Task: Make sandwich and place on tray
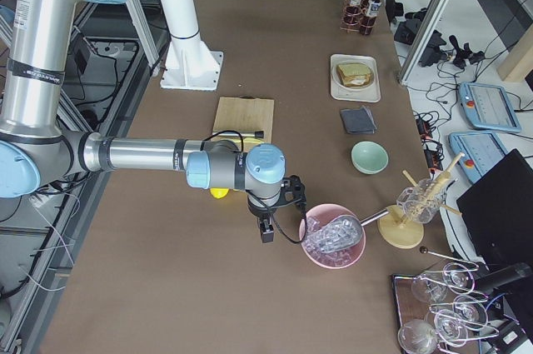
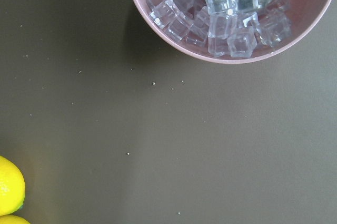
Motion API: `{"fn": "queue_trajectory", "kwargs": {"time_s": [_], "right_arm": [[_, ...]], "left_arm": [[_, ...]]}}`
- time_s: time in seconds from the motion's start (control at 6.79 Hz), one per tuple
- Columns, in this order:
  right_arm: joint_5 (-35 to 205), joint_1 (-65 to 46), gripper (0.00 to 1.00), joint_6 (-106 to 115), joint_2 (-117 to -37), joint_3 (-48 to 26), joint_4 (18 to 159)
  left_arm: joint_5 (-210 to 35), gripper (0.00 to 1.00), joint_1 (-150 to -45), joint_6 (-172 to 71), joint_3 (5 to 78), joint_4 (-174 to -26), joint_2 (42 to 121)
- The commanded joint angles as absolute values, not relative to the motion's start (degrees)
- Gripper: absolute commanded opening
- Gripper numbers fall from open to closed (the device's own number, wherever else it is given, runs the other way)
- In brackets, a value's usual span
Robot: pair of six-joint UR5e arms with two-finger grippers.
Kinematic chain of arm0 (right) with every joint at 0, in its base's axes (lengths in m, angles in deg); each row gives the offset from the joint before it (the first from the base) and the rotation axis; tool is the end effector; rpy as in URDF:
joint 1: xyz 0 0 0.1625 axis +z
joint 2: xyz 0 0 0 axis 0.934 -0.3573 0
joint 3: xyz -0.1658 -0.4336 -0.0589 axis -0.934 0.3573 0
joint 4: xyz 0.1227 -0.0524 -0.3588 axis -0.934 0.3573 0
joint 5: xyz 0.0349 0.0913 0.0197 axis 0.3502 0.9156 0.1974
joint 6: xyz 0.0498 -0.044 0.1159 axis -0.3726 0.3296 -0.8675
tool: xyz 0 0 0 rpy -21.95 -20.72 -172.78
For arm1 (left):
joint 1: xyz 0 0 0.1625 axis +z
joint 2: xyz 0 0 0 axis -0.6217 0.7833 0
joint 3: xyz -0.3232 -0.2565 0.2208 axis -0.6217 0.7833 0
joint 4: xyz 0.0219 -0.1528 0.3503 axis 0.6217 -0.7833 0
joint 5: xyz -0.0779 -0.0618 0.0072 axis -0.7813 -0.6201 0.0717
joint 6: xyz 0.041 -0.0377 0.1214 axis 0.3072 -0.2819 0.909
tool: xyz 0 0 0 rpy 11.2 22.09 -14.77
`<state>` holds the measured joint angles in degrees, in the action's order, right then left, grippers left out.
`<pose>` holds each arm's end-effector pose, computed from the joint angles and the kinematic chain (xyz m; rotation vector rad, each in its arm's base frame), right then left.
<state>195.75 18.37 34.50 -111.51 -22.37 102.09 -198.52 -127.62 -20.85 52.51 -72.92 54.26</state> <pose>0.0260 -0.3449 0.7123 0.0733 -0.7581 -0.2634 -0.0367 -0.4026 0.6909 0.1531 0.7369 0.2817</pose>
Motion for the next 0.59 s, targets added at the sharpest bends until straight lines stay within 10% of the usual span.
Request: {"fn": "queue_trajectory", "kwargs": {"time_s": [0.0, 0.44], "right_arm": [[195.58, 18.30, 1.00, 34.54, -111.29, -22.63, 102.11], [195.57, 18.30, 1.00, 34.54, -111.21, -22.81, 102.11]], "left_arm": [[-197.96, 0.97, -127.65, -20.98, 52.55, -72.91, 54.20], [-198.14, 0.97, -127.65, -20.89, 52.90, -73.09, 53.68]]}}
